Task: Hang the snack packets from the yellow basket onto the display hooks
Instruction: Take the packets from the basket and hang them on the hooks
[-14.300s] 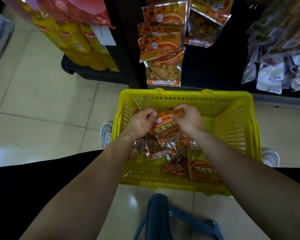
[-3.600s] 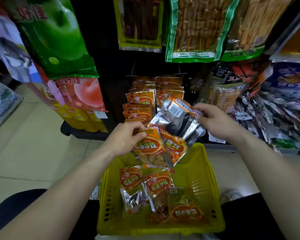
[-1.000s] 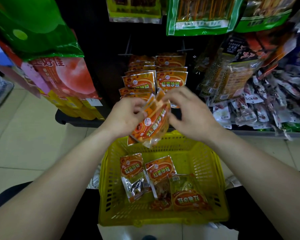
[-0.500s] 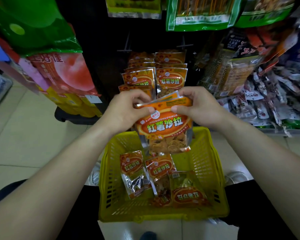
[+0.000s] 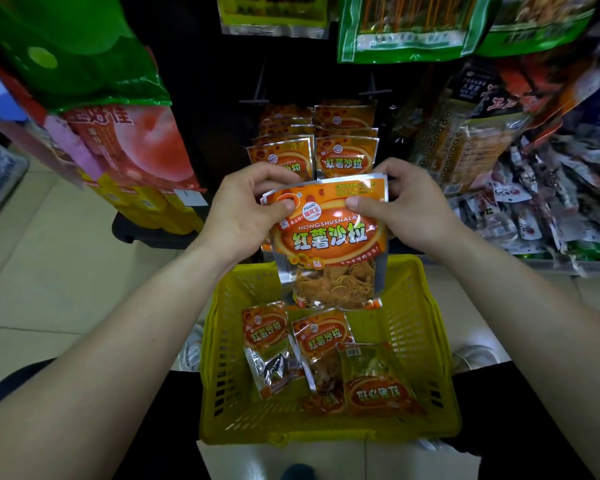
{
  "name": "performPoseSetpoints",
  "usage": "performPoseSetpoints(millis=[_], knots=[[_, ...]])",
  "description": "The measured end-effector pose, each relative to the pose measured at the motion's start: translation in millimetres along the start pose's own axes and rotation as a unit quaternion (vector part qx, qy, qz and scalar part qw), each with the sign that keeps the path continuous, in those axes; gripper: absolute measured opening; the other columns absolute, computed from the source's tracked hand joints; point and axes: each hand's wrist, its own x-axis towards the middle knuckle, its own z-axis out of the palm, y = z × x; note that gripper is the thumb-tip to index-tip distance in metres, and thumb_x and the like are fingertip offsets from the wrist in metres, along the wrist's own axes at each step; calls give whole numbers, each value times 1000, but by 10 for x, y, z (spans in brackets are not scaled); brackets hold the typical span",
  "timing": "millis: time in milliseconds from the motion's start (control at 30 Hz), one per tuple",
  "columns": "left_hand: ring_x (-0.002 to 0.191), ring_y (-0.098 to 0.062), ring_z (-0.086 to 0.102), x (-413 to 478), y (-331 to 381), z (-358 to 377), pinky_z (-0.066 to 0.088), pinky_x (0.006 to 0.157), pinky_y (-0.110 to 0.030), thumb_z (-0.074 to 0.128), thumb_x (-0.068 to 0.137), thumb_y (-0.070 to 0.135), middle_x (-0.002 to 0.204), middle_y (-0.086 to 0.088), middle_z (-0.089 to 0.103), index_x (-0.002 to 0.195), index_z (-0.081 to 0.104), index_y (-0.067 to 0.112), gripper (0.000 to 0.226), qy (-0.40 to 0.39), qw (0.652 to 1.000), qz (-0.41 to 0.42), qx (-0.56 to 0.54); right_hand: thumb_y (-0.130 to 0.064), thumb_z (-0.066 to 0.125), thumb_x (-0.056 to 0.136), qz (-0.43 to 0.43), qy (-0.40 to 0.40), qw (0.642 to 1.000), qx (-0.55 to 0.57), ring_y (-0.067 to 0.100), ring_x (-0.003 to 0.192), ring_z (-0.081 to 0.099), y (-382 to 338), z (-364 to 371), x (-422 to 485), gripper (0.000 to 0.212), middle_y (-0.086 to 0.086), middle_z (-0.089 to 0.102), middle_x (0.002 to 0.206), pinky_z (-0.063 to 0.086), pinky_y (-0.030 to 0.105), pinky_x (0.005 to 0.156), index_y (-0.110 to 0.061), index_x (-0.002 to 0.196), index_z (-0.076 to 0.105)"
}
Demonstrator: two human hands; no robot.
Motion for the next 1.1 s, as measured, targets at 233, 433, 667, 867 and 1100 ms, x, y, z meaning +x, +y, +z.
performPoseSetpoints(millis=[233,433,667,867,1100], knots=[[109,-8,65,-4,2,19,60,72,-21,69,92,6,112,8,71,111,69,28,30,6,1000,20,21,-33,74,87,-26,-6,996,-86,13,85,73,37,23,7,30,0,72,103,59,28,62,-20,112,63],[110,-3,64,-2,-14,37,61,77,-24,69,91,6,113,12,71,110,72,31,31,-10,1000,9,22,-32,71,90,-40,-22,987,-153,7,81,70,-8,3,-14,12,-5,70,94,56,23,62,-26,98,64],[103,-2,68,-29,-6,83,61,80,-28,70,89,4,104,8,75,112,69,30,34,-14,1000,6,17,-27,77,86,-50,-46,982,-179,6,84,67,-10,-61,8,14,-12,68,89,52,24,69,-31,90,64],[102,-4,68,-15,-23,82,62,79,-32,72,89,5,104,8,74,108,70,29,31,-8,1000,2,16,-30,70,91,-46,-66,981,-175,5,81,69,1,-73,13,7,-11,70,89,57,30,66,-27,93,65],[105,-11,68,-23,-28,111,63,75,-31,72,89,7,111,9,70,104,72,28,26,-22,1000,-10,11,-33,59,98,-52,-109,960,-253,6,83,64,-25,-111,16,15,-10,66,90,47,23,64,-20,95,64]])
